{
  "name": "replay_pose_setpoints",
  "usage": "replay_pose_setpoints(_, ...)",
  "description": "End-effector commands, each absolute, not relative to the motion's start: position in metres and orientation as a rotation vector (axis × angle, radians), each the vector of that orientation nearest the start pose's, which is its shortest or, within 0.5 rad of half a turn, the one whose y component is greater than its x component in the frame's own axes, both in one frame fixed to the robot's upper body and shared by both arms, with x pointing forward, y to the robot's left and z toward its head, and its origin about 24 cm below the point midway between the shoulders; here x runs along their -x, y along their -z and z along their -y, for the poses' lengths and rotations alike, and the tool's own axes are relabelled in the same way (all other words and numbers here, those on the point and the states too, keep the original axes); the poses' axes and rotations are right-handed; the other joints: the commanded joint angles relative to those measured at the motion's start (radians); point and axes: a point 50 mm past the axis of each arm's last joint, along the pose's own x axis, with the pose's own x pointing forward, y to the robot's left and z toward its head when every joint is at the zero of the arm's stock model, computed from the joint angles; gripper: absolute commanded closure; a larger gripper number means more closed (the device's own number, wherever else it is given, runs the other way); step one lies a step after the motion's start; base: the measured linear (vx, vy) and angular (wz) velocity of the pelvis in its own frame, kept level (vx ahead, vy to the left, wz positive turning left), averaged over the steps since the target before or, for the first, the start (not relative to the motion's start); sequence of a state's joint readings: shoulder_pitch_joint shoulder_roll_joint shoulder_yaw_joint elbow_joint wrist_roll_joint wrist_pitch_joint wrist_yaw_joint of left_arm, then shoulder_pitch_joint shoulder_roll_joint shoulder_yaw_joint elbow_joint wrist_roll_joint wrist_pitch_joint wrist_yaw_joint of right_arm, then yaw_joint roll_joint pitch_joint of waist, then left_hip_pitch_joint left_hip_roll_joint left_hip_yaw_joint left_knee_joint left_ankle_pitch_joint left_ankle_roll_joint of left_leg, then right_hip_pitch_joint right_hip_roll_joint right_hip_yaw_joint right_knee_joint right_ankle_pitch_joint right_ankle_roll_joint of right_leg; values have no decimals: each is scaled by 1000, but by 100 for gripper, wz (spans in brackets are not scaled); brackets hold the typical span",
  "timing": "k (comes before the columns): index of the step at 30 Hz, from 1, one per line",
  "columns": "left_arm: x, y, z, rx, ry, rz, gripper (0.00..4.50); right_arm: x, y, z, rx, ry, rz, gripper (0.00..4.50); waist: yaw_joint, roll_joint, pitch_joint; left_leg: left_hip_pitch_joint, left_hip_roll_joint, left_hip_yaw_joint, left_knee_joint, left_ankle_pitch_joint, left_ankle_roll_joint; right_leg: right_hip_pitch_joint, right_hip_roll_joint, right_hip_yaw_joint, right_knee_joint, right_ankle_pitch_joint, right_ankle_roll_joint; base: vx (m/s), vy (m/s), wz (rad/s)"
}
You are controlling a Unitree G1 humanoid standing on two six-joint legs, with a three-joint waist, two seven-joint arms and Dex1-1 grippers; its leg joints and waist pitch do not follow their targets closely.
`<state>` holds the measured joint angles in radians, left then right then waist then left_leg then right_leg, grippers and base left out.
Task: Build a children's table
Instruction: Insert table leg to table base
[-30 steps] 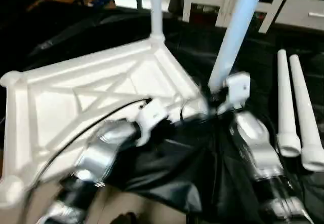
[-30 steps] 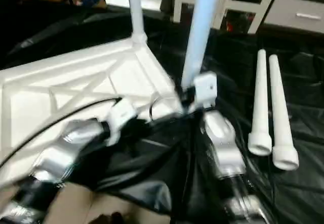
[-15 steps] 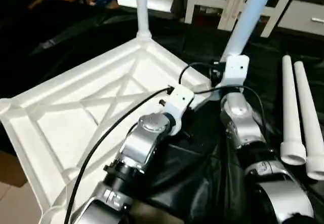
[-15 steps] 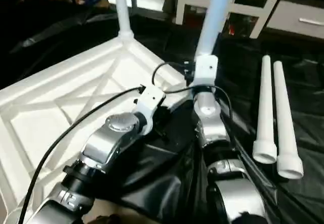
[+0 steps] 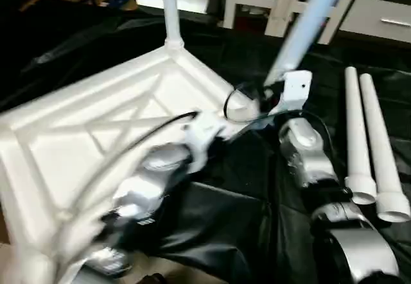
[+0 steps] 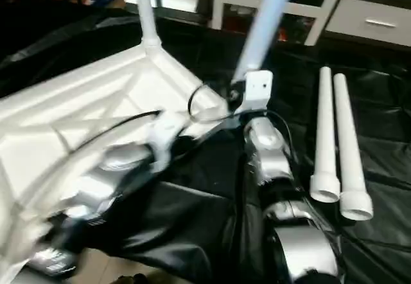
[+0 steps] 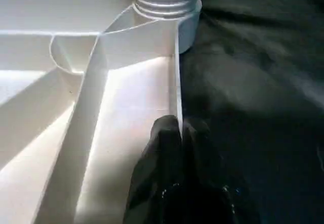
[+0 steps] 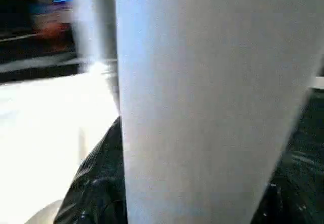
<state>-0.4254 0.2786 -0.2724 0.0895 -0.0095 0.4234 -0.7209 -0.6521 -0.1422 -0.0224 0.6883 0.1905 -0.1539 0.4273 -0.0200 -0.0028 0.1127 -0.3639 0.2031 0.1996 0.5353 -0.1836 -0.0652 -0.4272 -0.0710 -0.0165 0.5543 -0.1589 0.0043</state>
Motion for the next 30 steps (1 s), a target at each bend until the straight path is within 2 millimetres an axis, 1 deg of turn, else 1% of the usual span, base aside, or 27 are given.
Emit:
replay_pose_setpoints(1, -274, -86, -86, -322, 1271, -195, 450, -334, -36, 149, -18, -618, -236, 264, 11, 6, -39, -2, 18, -4, -49, -152, 129, 50, -39, 18, -42, -93, -243, 0, 0, 0)
replay_pose_setpoints(2, -274, -86, -88, -324, 1276, -197, 450, -332, -36, 150, -14, -633, -238, 264, 18, 10, -42, 10, 24, -2, -46, -135, 122, 48, -37, 19, -37, -53, -252, 0, 0, 0)
replay_pose_setpoints(3, -271, -88, -97, -322, 1301, -201, 450, -323, -39, 158, 16, -716, -249, 264, 20, 8, -42, 11, 23, 1, -44, -105, 116, 49, -33, 21, -30, 4, -270, 0, 0, 0)
replay_pose_setpoints(4, -271, -88, -98, -319, 1306, -201, 450, -320, -39, 160, 22, -733, -251, 264, 23, 10, -42, 12, 22, 1, -44, -94, 113, 51, -30, 21, -27, 28, -277, 0, 0, 0)
replay_pose_setpoints(5, -267, -93, -106, -298, 1336, -197, 450, -306, -42, 171, 65, -816, -266, 264, 28, 8, -42, 14, 24, 5, -42, -89, 111, 50, -32, 24, -24, 58, -288, 0, 0, 0)
replay_pose_setpoints(6, -266, -93, -107, -297, 1340, -196, 450, -303, -42, 173, 72, -826, -267, 264, 40, 10, -41, 19, 24, 5, -42, -97, 108, 52, -32, 25, -26, 57, -284, 0, 0, 0)
replay_pose_setpoints(7, -265, -95, -109, -296, 1351, -193, 450, -296, -43, 177, 94, -859, -270, 264, 42, 13, -41, 18, 23, 6, -41, -101, 106, 52, -31, 26, -24, 58, -285, 0, 0, 0)
replay_pose_setpoints(8, -263, -96, -111, -298, 1365, -190, 450, -287, -44, 182, 125, -888, -265, 264, 50, 19, -40, 20, 25, 6, -43, -109, 104, 49, -33, 26, -25, 45, -286, 0, 0, 0)
replay_pose_setpoints(9, -261, -96, -112, -301, 1374, -188, 450, -281, -44, 184, 145, -908, -261, 264, 54, 16, -41, 22, 26, 7, -42, -112, 98, 49, -32, 26, -26, 37, -284, 0, 0, 0)
replay_pose_setpoints(10, -259, -97, -112, -294, 1386, -186, 450, -274, -44, 187, 168, -928, -247, 264, 59, 20, -37, 20, 26, 5, -45, -128, 89, 49, -32, 26, -29, 13, -278, 0, 0, 0)
replay_pose_setpoints(11, -257, -97, -113, -290, 1401, -181, 450, -267, -45, 188, 168, -948, -244, 264, 60, 22, -37, 21, 26, 6, -45, -138, 84, 48, -33, 27, -30, 4, -276, 0, 0, 0)
replay_pose_setpoints(12, -254, -97, -114, -281, 1425, -176, 450, -259, -45, 189, 157, -969, -245, 264, 62, 23, -34, 18, 25, 5, -48, -168, 74, 48, -34, 27, -33, -34, -269, 0, 0, 0)
replay_pose_setpoints(13, -254, -97, -114, -280, 1428, -176, 450, -258, -45, 189, 155, -970, -245, 264, 62, 23, -34, 18, 25, 5, -48, -168, 74, 48, -34, 27, -33, -34, -269, 0, 0, 0)
replay_pose_setpoints(14, -252, -97, -114, -276, 1440, -175, 450, -255, -46, 190, 148, -975, -248, 264, 60, 22, -33, 17, 25, 4, -50, -189, 64, 47, -34, 27, -36, -69, -259, 0, 0, 0)
replay_pose_setpoints(16, -247, -98, -115, -248, 1470, -176, 450, -246, -40, 192, 117, -972, -262, 264, 59, 23, -31, 18, 26, 3, -52, -203, 57, 47, -36, 28, -40, -100, -255, 0, 0, 0)
replay_pose_setpoints(17, -247, -98, -115, -248, 1470, -176, 450, -246, -40, 192, 117, -971, -262, 264, 59, 25, -32, 19, 26, 2, -52, -208, 51, 46, -35, 27, -41, -112, -252, 0, 0, 0)
replay_pose_setpoints(20, -243, -95, -116, -240, 1484, -196, 450, -239, -31, 195, 85, -952, -293, 264, 56, 24, -30, 18, 26, 1, -53, -219, 46, 46, -36, 28, -43, -131, -247, 0, 0, 0)
replay_pose_setpoints(22, -243, -91, -118, -264, 1469, -211, 450, -238, -28, 195, 83, -936, -295, 264, 54, 25, -27, 19, 25, 0, -55, -234, 42, 45, -36, 27, -46, -157, -241, 0, 0, 0)
replay_pose_setpoints(23, -244, -87, -118, -284, 1454, -217, 450, -238, -27, 194, 78, -914, -289, 264, 54, 26, -28, 21, 25, -1, -56, -246, 37, 45, -37, 27, -47, -181, -236, 0, 0, 0)
replay_pose_setpoints(25, -246, -80, -116, -299, 1414, -225, 450, -240, -25, 191, 66, -864, -281, 264, 54, 26, -30, 21, 25, -1, -55, -240, 35, 45, -37, 28, -48, -179, -231, 0, 0, 0)
replay_pose_setpoints(26, -246, -79, -115, -293, 1402, -227, 450, -240, -24, 190, 65, -853, -281, 264, 53, 23, -30, 18, 25, -3, -55, -233, 33, 46, -37, 27, -46, -173, -230, 0, 0, 0)
replay_pose_setpoints(28, -242, -74, -112, -287, 1408, -245, 450, -241, -19, 187, 72, -798, -291, 264, 53, 24, -26, 19, 26, -3, -59, -262, 23, 44, -37, 27, -52, -222, -218, 0, 0, 0)
replay_pose_setpoints(29, -240, -72, -110, -284, 1411, -253, 450, -241, -17, 186, 83, -770, -296, 264, 52, 25, -24, 20, 27, -5, -64, -302, 7, 39, -39, 28, -59, -299, -195, 0, 0, 0)
replay_pose_setpoints(30, -238, -69, -109, -290, 1394, -270, 450, -241, -16, 184, 75, -730, -300, 264, 50, 25, -22, 20, 26, -7, -66, -321, 1, 38, -39, 28, -62, -326, -186, 0, 0, 0)
